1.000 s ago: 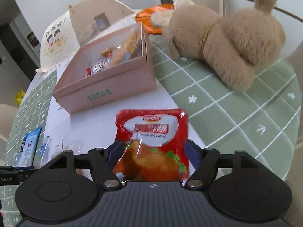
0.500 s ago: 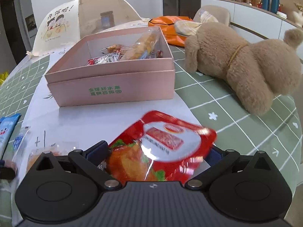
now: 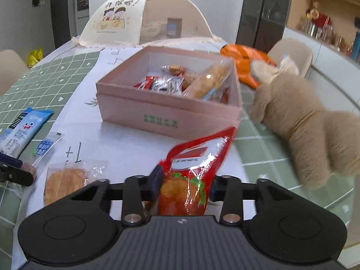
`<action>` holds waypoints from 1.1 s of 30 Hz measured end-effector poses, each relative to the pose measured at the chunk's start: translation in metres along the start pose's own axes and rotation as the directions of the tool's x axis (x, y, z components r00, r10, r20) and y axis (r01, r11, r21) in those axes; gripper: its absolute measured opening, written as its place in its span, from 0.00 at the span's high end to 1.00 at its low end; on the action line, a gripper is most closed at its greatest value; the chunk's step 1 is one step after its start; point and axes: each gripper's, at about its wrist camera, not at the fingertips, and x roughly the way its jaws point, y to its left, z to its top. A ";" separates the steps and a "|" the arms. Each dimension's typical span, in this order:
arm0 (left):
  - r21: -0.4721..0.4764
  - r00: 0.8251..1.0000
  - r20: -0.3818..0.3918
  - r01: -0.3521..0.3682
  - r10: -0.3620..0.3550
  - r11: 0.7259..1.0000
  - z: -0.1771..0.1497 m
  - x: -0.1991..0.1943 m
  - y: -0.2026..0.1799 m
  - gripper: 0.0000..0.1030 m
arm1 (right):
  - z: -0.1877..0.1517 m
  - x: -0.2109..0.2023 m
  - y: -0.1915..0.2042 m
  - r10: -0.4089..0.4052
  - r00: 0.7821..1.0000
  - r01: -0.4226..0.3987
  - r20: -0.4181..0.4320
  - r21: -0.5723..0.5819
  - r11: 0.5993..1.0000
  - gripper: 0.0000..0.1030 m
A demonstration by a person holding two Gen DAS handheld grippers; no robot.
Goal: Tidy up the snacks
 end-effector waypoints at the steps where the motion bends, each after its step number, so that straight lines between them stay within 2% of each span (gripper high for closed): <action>1: 0.000 1.000 0.001 0.000 0.000 1.000 0.000 0.000 0.000 0.57 | 0.003 -0.005 -0.002 0.001 1.000 -0.001 0.003 0.002 1.000 0.74; 2: -0.001 1.000 0.002 0.000 0.000 1.000 0.000 0.000 0.000 0.57 | 0.006 -0.010 -0.005 -0.001 1.000 0.001 0.012 0.005 1.000 0.79; 5: 0.001 1.000 0.005 -0.004 0.004 1.000 0.000 0.001 -0.002 0.57 | 0.011 -0.027 -0.005 0.019 0.999 -0.019 0.045 -0.001 1.000 0.83; 8: 0.005 1.000 0.005 -0.005 0.005 1.000 0.000 0.000 -0.003 0.57 | 0.016 -0.036 0.002 0.148 0.988 -0.149 0.044 0.015 0.989 0.82; 10: 0.004 1.000 0.005 -0.002 0.002 1.000 0.000 0.000 -0.002 0.57 | 0.014 -0.033 0.011 0.198 0.980 -0.198 0.024 0.004 0.980 0.70; 12: 0.003 1.000 0.006 0.002 -0.002 1.000 0.000 0.000 -0.001 0.57 | 0.008 -0.025 0.022 0.157 0.987 -0.157 0.013 -0.029 0.987 0.36; 13: 0.002 1.000 0.007 0.004 -0.004 1.000 0.000 0.000 -0.001 0.57 | 0.004 -0.021 0.026 0.129 0.992 -0.128 0.013 -0.044 0.991 0.32; 18: 0.004 1.000 0.011 0.007 -0.007 1.000 -0.001 0.000 0.000 0.57 | -0.014 0.004 0.028 0.075 0.996 -0.079 -0.054 -0.086 0.993 0.30; 21: 0.005 1.000 0.011 0.007 -0.007 1.000 0.000 0.000 0.000 0.57 | -0.023 0.009 0.025 0.122 0.989 -0.128 -0.084 -0.066 0.990 0.20; 24: 0.008 1.000 0.015 0.004 -0.004 1.000 0.000 0.000 -0.001 0.57 | -0.031 0.012 0.027 0.130 0.989 -0.135 -0.074 -0.071 0.988 0.14; 27: 0.013 1.000 0.016 0.001 -0.001 1.000 0.000 0.000 -0.002 0.57 | -0.033 0.018 0.022 0.149 0.987 -0.150 -0.053 -0.018 0.989 0.10; 29: 0.014 1.000 0.015 0.002 -0.003 1.000 0.000 0.000 -0.001 0.57 | -0.029 0.021 0.025 0.136 0.989 -0.137 -0.054 -0.016 0.990 0.10; 31: 0.012 1.000 0.015 0.004 -0.004 1.000 0.000 0.000 -0.001 0.57 | -0.024 0.020 0.028 0.140 0.988 -0.142 -0.063 -0.025 0.990 0.22; 32: 0.011 1.000 0.015 0.003 -0.004 1.000 0.000 0.000 -0.001 0.57 | -0.022 0.019 0.029 0.152 0.986 -0.154 -0.068 -0.034 0.987 0.36; 33: 0.011 1.000 0.015 0.003 -0.003 1.000 0.000 0.000 -0.001 0.57 | -0.020 0.017 0.030 0.162 0.983 -0.166 -0.082 -0.038 0.985 0.38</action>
